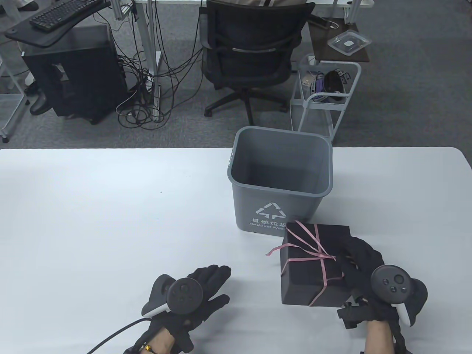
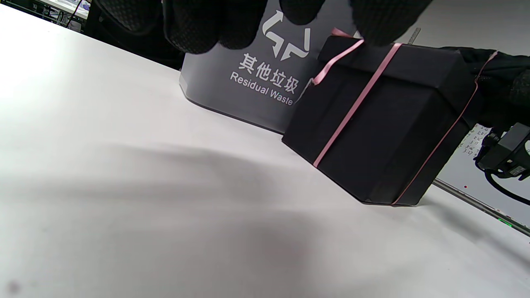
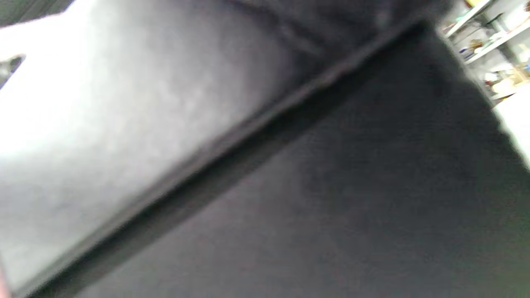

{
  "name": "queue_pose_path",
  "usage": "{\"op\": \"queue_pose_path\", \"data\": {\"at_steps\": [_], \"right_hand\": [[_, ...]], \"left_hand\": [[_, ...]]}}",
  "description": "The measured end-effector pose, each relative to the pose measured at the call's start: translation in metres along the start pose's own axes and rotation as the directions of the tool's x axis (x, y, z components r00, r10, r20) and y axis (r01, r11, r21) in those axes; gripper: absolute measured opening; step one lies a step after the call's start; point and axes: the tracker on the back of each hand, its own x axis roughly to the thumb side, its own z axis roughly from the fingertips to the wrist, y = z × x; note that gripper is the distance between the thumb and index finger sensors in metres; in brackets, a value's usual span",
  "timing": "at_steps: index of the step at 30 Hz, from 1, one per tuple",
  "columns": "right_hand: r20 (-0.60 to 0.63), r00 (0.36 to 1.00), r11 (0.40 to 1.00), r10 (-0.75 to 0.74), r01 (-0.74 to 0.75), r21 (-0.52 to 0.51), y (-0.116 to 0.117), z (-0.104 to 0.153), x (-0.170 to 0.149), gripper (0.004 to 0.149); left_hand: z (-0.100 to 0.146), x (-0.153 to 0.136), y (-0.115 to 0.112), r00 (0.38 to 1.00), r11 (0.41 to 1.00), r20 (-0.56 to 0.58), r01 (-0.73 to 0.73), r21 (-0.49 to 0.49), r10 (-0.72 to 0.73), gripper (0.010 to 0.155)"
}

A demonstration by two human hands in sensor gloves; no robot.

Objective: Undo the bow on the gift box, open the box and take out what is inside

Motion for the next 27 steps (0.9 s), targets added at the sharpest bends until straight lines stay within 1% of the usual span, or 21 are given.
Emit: {"op": "queue_pose_path", "data": {"at_steps": [5, 8, 10, 14, 17, 23, 27], "right_hand": [[0.113, 0.993, 0.997, 0.046, -0.053, 0.051, 0.016, 0.003, 0.027, 0.051], [0.184, 0.981, 0.993, 0.065, -0.081, 0.083, 0.026, 0.006, 0.045, 0.052], [0.214, 0.973, 0.992, 0.081, -0.1, 0.079, 0.031, 0.009, 0.055, 0.051], [0.292, 0.942, 0.981, 0.166, -0.187, 0.046, 0.041, 0.018, 0.079, 0.051], [0.339, 0.927, 0.981, 0.161, -0.188, 0.05, 0.049, 0.024, 0.092, 0.052], [0.421, 0.895, 0.98, 0.143, -0.187, 0.065, 0.064, 0.034, 0.111, 0.054], [0.462, 0.877, 0.982, 0.129, -0.178, 0.064, 0.072, 0.042, 0.122, 0.054]], "left_hand": [[0.001, -0.001, 0.001, 1.0, 1.0, -0.007, 0.001, 0.01, -0.001, 0.07], [0.002, -0.002, 0.004, 1.0, 0.999, -0.022, 0.014, 0.037, -0.013, 0.07], [0.003, -0.003, 0.006, 0.999, 0.998, -0.033, 0.021, 0.054, -0.019, 0.069], [0.005, -0.003, 0.008, 0.997, 0.994, -0.063, 0.055, 0.093, -0.049, 0.07], [0.006, -0.004, 0.01, 0.994, 0.988, -0.083, 0.076, 0.131, -0.065, 0.069], [0.011, -0.007, 0.017, 0.985, 0.961, -0.139, 0.136, 0.239, -0.105, 0.067], [0.012, -0.012, 0.017, 0.984, 0.96, -0.156, 0.125, 0.252, -0.087, 0.066]]}}
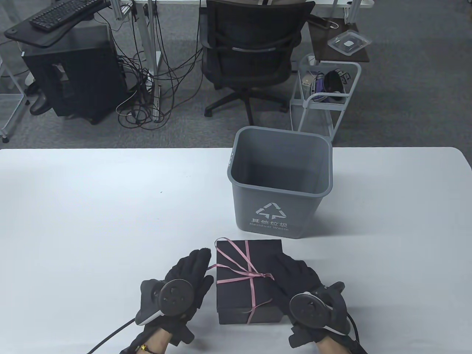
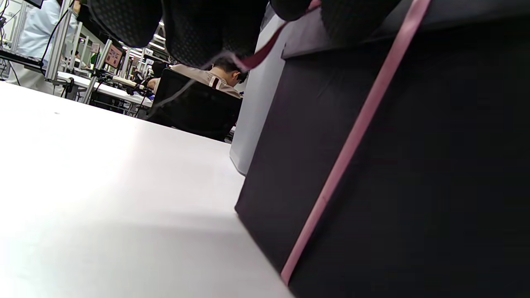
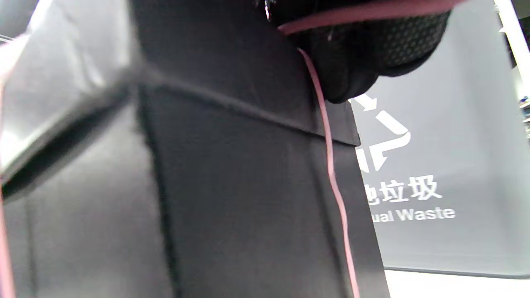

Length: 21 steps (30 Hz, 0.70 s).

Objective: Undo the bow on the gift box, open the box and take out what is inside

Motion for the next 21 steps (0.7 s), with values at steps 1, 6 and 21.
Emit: {"op": "queue_pose_path", "data": {"at_steps": [1, 6, 21], "right_hand": [[0.006, 1.0, 1.0, -0.001, 0.001, -0.001, 0.001, 0.0, 0.002, 0.054], [0.022, 1.0, 1.0, 0.007, -0.007, -0.011, 0.003, 0.001, 0.008, 0.054], [0.005, 1.0, 1.0, 0.007, -0.007, -0.007, 0.003, 0.0, 0.008, 0.053]], "left_hand": [[0.0, -0.001, 0.0, 1.0, 1.0, -0.002, -0.002, 0.001, 0.002, 0.065], [0.001, -0.006, 0.004, 1.0, 0.995, 0.012, 0.028, 0.1, -0.029, 0.056], [0.001, -0.028, 0.007, 0.995, 0.998, -0.103, 0.027, 0.064, -0.02, 0.041]]}}
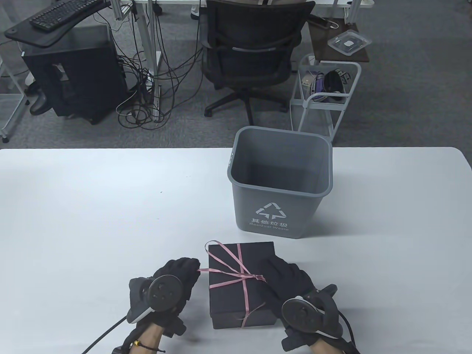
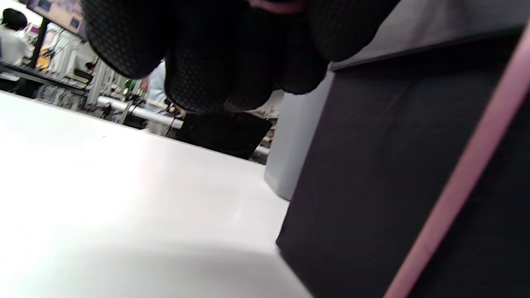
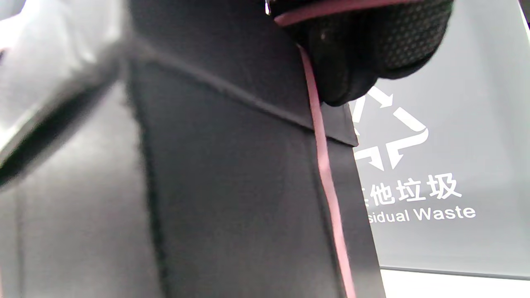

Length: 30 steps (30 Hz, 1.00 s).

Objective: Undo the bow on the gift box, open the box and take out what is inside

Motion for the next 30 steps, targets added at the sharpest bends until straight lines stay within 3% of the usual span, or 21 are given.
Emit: {"op": "queue_pose_path", "data": {"at_steps": [10, 17, 20, 23, 25, 30], "right_hand": [[-0.006, 1.0, 1.0, -0.013, 0.013, 0.009, 0.0, 0.0, -0.001, 0.053], [-0.008, 1.0, 1.0, -0.014, 0.014, 0.012, 0.0, -0.001, -0.001, 0.053], [-0.008, 1.0, 1.0, -0.015, 0.015, 0.013, 0.0, -0.001, -0.001, 0.053], [-0.008, 1.0, 1.0, -0.014, 0.014, 0.014, 0.0, -0.001, -0.001, 0.053], [-0.008, 1.0, 1.0, -0.012, 0.012, 0.014, 0.0, -0.001, 0.0, 0.054], [-0.004, 1.0, 1.0, -0.012, 0.012, 0.018, 0.0, -0.001, 0.0, 0.053]], "left_hand": [[-0.001, -0.034, 0.0, 0.978, 0.997, -0.199, -0.065, -0.044, 0.055, 0.041], [0.002, -0.062, -0.002, 0.914, 0.991, -0.395, -0.126, -0.055, 0.094, 0.043], [0.001, -0.059, -0.004, 0.926, 0.98, -0.355, -0.175, -0.095, 0.131, 0.051], [-0.001, -0.044, -0.005, 0.963, 0.971, -0.223, -0.185, -0.151, 0.149, 0.068], [-0.003, -0.032, -0.006, 0.978, 0.961, -0.085, -0.202, -0.187, 0.189, 0.07], [-0.003, -0.009, -0.006, 0.977, 0.975, 0.064, -0.199, -0.098, 0.205, 0.066]]}}
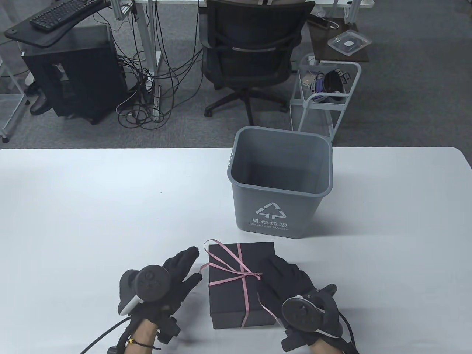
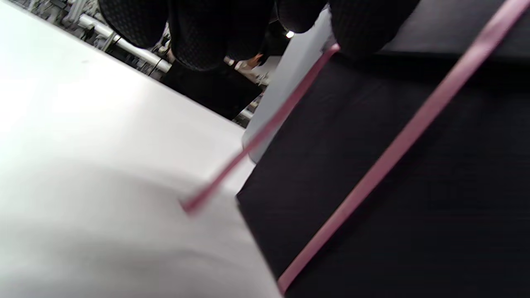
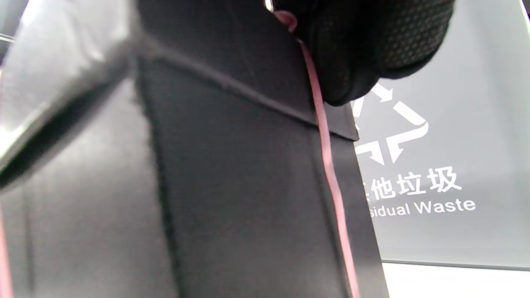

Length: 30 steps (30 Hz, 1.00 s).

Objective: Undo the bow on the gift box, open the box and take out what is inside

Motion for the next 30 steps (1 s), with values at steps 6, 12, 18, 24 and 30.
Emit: {"op": "queue_pose_path", "data": {"at_steps": [6, 12, 18, 24, 30], "right_hand": [[0.003, 1.0, 1.0, -0.001, 0.001, 0.003, 0.0, 0.0, 0.0, 0.053], [0.006, 1.0, 1.0, -0.003, 0.003, 0.005, 0.0, 0.0, 0.001, 0.054], [0.005, 1.0, 1.0, 0.008, -0.008, 0.004, 0.0, 0.0, 0.002, 0.053], [0.002, 1.0, 1.0, 0.005, -0.005, 0.005, 0.0, 0.0, 0.002, 0.054], [0.001, 1.0, 1.0, -0.002, 0.002, 0.006, 0.0, 0.0, 0.001, 0.054]], "left_hand": [[-0.004, 0.009, -0.01, 0.999, 0.999, 0.036, 0.032, 0.021, -0.033, 0.06], [-0.003, 0.011, -0.016, 0.999, 0.994, 0.013, -0.037, 0.105, 0.036, 0.047], [-0.001, 0.011, -0.007, 0.995, 0.984, -0.021, 0.095, 0.15, -0.093, 0.041], [0.004, -0.015, 0.006, 0.975, 0.975, -0.188, 0.152, 0.161, -0.121, 0.04], [0.007, -0.039, 0.01, 0.904, 0.976, -0.395, 0.206, 0.075, -0.161, 0.04]]}}
